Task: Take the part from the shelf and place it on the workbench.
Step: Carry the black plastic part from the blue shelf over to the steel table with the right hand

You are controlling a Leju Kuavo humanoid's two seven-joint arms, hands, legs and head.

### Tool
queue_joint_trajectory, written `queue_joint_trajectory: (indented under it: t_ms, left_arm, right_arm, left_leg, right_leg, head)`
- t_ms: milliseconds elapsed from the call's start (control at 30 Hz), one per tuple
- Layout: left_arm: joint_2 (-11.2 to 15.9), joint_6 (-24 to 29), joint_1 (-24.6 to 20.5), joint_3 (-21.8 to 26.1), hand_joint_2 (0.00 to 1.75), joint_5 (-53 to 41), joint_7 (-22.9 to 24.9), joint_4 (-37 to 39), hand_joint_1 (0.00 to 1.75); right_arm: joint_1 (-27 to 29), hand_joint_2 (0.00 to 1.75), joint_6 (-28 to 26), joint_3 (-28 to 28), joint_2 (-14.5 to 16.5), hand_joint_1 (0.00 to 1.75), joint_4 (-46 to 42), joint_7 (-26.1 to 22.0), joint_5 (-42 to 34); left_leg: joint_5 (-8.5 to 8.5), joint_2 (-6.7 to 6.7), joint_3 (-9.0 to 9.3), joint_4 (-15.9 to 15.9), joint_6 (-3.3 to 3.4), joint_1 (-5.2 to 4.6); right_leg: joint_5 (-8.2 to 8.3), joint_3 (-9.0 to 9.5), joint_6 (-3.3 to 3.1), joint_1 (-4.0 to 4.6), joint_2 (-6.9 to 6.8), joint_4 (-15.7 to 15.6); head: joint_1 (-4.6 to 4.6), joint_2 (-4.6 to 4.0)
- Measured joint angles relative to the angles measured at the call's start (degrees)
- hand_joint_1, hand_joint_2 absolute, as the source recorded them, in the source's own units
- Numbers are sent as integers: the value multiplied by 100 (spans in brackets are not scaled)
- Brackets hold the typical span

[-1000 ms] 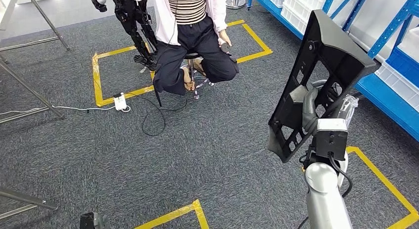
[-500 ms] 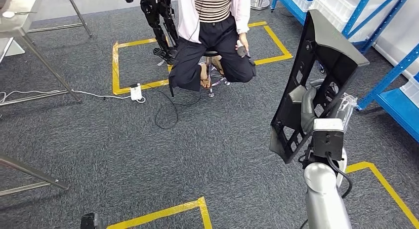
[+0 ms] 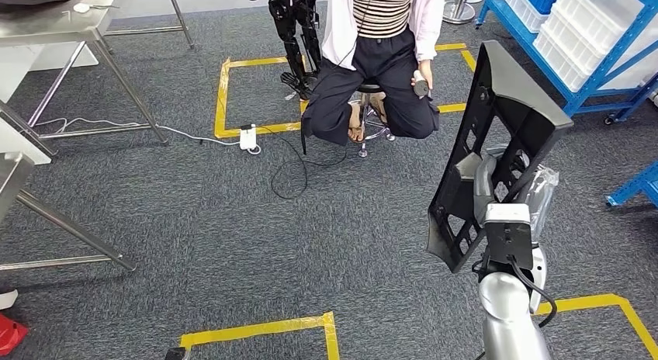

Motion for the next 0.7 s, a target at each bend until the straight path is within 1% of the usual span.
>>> queue_joint_trajectory:
  t_ms: [33,67,100,133,167,200,233,267,300,333,367,400,433,467,500,533,567,600,633,667,700]
  left_arm:
    - [5,-68,31,22,0,66,-35,8,0]
    - [12,-131,50,44,0,115,-59,13,0]
    - [18,-180,58,65,0,146,-75,15,0]
    - [23,-232,66,91,0,175,-87,17,0]
    - [26,-277,78,114,0,193,-97,20,0]
    - [27,-315,95,134,0,206,-108,23,0]
    - [28,-359,112,154,0,218,-125,27,0]
    - [31,-395,123,172,0,225,-142,29,0]
    - [34,-425,128,191,0,234,-161,31,0]
    - [42,-450,126,213,0,242,-180,31,0]
    - [49,-468,122,236,0,249,-194,31,0]
    - [56,-482,119,257,0,253,-207,31,0]
    - [62,-494,118,278,0,254,-219,31,0]
    - [66,-505,120,296,0,254,-230,32,0]
    - [69,-513,124,312,0,254,-241,33,0]
    - [67,-521,126,324,0,254,-254,34,0]
    - [66,-526,126,337,0,258,-265,35,0]
    - [63,-531,125,350,0,264,-275,35,0]
    - [61,-537,122,363,0,269,-287,35,0]
    - [61,-542,124,377,0,275,-295,35,0]
    - [60,-547,130,390,0,276,-304,36,0]
  right_arm:
    - [33,175,24,-14,9,175,2,-28,-27]
    - [66,175,46,-33,16,175,5,-50,-52]
    - [100,175,63,-55,19,175,11,-64,-71]
    - [141,175,76,-84,20,175,18,-73,-85]
    - [180,175,83,-110,20,175,25,-74,-93]
    - [217,175,86,-135,20,175,29,-75,-98]
    - [252,175,90,-160,19,175,31,-77,-103]
    - [277,175,95,-181,19,175,31,-80,-108]
    - [296,175,103,-203,18,175,31,-85,-111]
    - [313,175,114,-227,18,175,30,-95,-116]
    - [329,175,126,-252,17,175,29,-107,-120]
    - [346,175,139,-277,17,175,29,-119,-124]
    - [366,175,156,-298,19,175,28,-129,-127]
    - [379,175,171,-310,23,175,28,-134,-127]
    - [389,175,184,-318,29,175,26,-134,-127]
    - [394,175,197,-323,35,175,23,-133,-119]
    - [394,175,207,-328,41,175,19,-132,-105]
    - [395,175,222,-337,45,175,15,-127,-87]
    - [398,175,239,-350,48,175,13,-117,-67]
    - [402,175,260,-367,52,175,13,-103,-51]
    - [406,175,276,-385,53,175,13,-85,-40]
  left_leg:
    - [-99,116,-69,143,-20,5]
    - [-262,247,-194,409,-36,7]
    - [-450,353,-358,754,-49,2]
    - [-647,406,-561,1174,-61,6]
    - [-779,423,-729,1524,-67,7]
    - [-814,430,-815,1704,-65,7]
    - [-755,439,-798,1686,-55,6]
    - [-602,462,-653,1424,-35,4]
    - [-419,524,-429,1027,-5,-5]
    - [-281,653,-192,612,35,-29]
    - [-191,762,-14,291,69,-56]
    - [-157,840,85,105,98,-85]
    - [-158,866,115,31,118,-114]
    - [-141,810,107,12,134,-128]
    - [-115,756,121,-18,160,-115]
    - [-85,704,141,-57,190,-101]
    - [-52,652,162,-94,223,-79]
    - [-26,597,183,-122,248,-56]
    - [-19,534,180,-127,262,-56]
    - [-14,465,176,-125,269,-53]
    - [-12,395,173,-123,268,-53]
  right_leg:
    - [10,1,-45,-4,-34,-9]
    - [16,1,-88,-3,-76,-16]
    - [11,0,-120,16,-122,-16]
    - [8,-3,-145,37,-181,-16]
    - [4,-5,-159,54,-239,-16]
    - [-1,-7,-165,69,-296,-15]
    - [-5,-7,-171,81,-351,-15]
    - [-8,-4,-174,91,-398,-15]
    - [-11,0,-176,100,-439,-15]
    - [-15,6,-174,114,-478,-15]
    - [-21,11,-164,132,-513,-15]
    - [-27,15,-150,143,-549,-14]
    - [-31,20,-135,149,-589,-17]
    - [-34,27,-116,148,-633,-24]
    - [-46,18,-93,143,-639,-13]
    - [-90,-2,-77,138,-571,42]
    - [-176,-62,-70,131,-461,191]
    - [-312,-182,-75,119,-325,462]
    - [-471,-335,-91,103,-216,819]
    - [-616,-516,-96,89,-167,1207]
    - [-710,-660,-84,77,-149,1505]
  head:
    - [-16,0]
    - [-32,0]
    - [-48,0]
    - [-61,0]
    - [-61,0]
    - [-61,0]
    - [-62,0]
    - [-61,0]
    - [-61,0]
    - [-60,0]
    - [-54,0]
    - [-53,0]
    - [-48,0]
    - [-48,0]
    - [-50,0]
    - [-45,0]
    - [-43,0]
    - [-34,0]
    - [-29,0]
    - [-23,0]
    - [-20,0]
